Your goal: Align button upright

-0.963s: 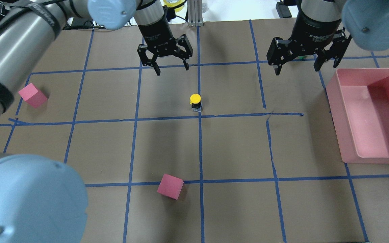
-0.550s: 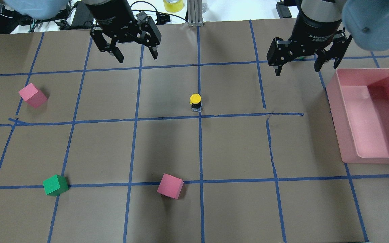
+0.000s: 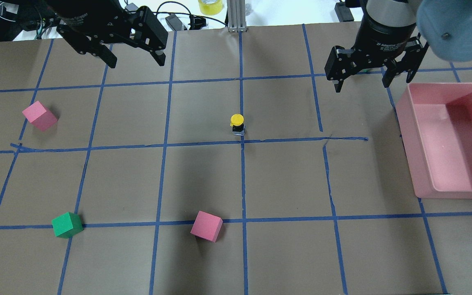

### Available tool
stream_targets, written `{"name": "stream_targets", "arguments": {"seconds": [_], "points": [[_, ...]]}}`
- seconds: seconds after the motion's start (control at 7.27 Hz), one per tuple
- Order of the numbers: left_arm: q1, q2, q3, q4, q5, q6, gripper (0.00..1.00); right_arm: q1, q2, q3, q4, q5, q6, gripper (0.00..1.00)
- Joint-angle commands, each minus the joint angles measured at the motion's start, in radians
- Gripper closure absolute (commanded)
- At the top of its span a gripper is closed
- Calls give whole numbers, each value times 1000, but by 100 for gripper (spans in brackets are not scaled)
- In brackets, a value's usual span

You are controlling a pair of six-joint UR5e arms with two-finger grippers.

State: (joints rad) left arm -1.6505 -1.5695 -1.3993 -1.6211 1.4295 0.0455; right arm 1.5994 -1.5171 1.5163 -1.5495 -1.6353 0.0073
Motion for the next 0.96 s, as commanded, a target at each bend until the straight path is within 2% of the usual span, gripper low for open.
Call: {"name": "stream_targets", "arguments": {"seconds": [0.0,0.14,0.83], "points": [[5,90,-160,133,5,46,0,1,0,2,2,2,0,0],[8,103,-202,230,11,48,0,1,0,2,3,2,0,0],[27,106,-202,268,35,74,0,1,0,2,8,2,-1,0]]}}
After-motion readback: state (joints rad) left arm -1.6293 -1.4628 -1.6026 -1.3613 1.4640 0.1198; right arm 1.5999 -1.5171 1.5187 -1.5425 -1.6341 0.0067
